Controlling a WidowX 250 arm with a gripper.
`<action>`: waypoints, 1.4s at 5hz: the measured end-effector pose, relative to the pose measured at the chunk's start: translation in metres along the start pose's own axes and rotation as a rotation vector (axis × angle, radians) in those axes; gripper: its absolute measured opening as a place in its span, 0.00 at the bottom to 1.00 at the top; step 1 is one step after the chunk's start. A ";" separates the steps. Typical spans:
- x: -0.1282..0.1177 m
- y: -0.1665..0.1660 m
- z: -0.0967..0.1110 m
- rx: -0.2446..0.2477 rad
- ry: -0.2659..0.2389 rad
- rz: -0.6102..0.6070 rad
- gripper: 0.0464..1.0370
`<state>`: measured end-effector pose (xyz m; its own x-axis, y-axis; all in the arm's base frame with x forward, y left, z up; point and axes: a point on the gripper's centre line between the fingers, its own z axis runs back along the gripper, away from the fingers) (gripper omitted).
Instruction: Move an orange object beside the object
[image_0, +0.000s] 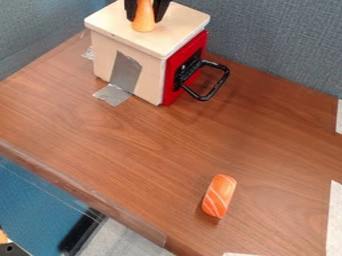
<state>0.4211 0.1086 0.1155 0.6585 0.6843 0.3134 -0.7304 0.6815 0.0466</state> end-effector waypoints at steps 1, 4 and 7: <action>-0.018 -0.005 0.011 -0.069 0.011 -0.040 0.58; -0.098 -0.020 0.047 -0.259 0.070 -0.281 0.58; -0.182 -0.039 0.000 -0.158 0.158 -0.459 0.58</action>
<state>0.3298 -0.0422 0.0572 0.9334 0.3275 0.1466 -0.3308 0.9437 -0.0024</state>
